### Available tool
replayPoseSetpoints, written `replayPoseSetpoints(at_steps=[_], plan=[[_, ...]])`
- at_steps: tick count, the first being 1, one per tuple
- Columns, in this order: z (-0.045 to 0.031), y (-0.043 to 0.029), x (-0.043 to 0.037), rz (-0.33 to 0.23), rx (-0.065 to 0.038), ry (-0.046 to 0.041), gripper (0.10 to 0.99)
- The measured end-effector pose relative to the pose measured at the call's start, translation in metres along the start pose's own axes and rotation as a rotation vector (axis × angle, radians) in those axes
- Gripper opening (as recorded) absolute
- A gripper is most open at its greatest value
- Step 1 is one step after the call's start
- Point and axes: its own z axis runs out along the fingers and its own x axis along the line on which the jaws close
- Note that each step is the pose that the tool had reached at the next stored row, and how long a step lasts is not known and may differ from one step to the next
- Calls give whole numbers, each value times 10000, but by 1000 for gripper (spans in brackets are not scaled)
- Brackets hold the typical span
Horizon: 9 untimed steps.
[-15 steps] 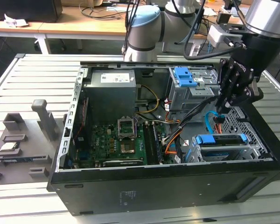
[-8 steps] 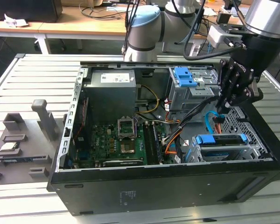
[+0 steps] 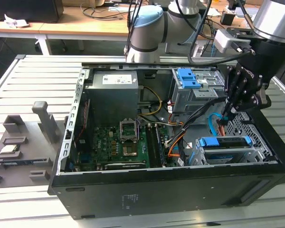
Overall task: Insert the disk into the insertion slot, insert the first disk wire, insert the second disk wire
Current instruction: 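Insert the first disk wire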
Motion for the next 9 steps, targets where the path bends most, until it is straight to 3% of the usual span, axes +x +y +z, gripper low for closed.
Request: replayPoseSetpoints(at_steps=[5,9], plan=[[19,-5,245,2,0,33,165],[32,-8,340,3,1,73,165]])
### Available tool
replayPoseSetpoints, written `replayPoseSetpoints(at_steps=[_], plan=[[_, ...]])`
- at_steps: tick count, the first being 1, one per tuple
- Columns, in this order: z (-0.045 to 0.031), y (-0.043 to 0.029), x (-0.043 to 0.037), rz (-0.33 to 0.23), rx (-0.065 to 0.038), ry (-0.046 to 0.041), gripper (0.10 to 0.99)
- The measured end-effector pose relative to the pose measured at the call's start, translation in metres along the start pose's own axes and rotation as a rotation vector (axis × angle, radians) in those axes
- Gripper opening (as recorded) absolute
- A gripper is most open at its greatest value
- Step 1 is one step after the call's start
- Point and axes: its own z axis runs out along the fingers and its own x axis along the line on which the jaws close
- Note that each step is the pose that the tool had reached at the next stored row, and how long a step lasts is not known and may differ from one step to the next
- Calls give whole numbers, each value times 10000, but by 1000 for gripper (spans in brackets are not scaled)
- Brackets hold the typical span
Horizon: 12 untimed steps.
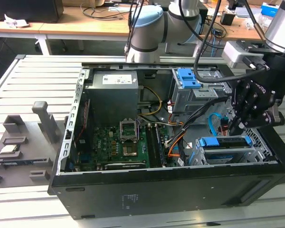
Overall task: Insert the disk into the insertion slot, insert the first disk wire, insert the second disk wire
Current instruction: 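Insert the first disk wire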
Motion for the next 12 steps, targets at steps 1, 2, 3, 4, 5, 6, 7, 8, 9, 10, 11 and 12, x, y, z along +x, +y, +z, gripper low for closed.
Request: replayPoseSetpoints(at_steps=[1,2,3,4,5,6,7,8,9,10,11,12], plan=[[5,-2,4,3,0,13,165],[7,-5,6,3,0,25,165],[13,-16,8,3,0,39,165],[17,-20,11,4,0,46,165],[20,-23,15,4,0,50,165],[25,-27,24,4,1,54,165],[28,-30,30,4,1,57,165],[32,-32,35,4,0,58,165],[41,-38,36,4,1,62,165],[46,-39,36,5,1,65,165],[52,-39,36,5,1,65,165],[63,-40,35,5,0,65,165]])
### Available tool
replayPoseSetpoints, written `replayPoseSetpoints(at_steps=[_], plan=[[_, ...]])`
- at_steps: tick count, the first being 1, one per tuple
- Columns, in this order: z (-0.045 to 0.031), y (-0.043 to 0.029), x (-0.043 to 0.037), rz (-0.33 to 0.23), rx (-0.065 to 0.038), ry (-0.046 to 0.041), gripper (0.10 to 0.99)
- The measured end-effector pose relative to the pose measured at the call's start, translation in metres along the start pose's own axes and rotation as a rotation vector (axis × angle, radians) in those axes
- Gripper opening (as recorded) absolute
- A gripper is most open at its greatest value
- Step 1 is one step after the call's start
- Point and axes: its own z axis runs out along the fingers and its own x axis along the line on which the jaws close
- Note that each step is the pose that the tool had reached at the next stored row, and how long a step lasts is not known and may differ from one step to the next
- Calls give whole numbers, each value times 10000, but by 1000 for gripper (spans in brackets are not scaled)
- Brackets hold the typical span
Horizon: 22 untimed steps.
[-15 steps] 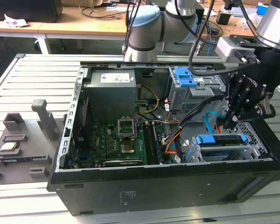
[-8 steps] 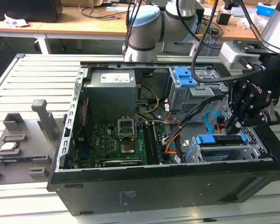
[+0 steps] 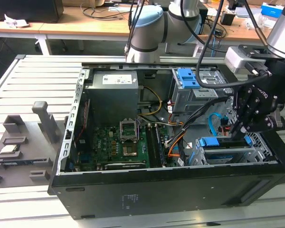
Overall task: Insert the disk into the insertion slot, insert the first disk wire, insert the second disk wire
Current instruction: 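Insert the first disk wire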
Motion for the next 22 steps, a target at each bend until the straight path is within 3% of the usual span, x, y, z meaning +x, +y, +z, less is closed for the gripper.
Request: replayPoseSetpoints(at_steps=[12,16,22], plan=[[20,-15,-2,167,-12,-16,165],[-34,-12,2,240,-17,-23,165],[-1,-14,0,237,-20,-101,165]])
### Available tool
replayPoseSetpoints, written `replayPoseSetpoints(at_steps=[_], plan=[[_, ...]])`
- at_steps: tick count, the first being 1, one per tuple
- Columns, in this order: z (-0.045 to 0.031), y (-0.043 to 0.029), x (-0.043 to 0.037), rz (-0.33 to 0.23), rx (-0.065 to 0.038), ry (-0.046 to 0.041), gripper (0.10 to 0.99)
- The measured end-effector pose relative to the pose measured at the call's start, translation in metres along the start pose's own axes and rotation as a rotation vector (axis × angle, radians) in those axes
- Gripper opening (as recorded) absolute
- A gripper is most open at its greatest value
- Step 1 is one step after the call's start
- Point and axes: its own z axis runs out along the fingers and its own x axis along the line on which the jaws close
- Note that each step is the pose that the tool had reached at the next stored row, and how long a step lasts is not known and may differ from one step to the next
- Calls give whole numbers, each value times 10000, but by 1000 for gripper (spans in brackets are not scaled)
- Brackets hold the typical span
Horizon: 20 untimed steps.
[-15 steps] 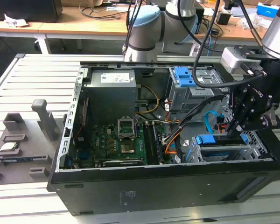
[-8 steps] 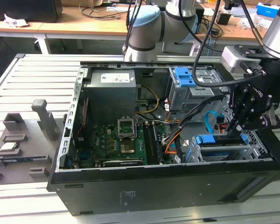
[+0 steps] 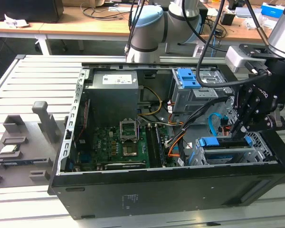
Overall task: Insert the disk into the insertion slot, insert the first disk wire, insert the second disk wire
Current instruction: 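Insert the first disk wire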
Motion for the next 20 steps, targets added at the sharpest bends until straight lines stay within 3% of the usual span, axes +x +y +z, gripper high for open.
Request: replayPoseSetpoints(at_steps=[6,20], plan=[[18,-3,34,-6,-3,-91,165],[94,-22,43,-5,-5,-86,165]])
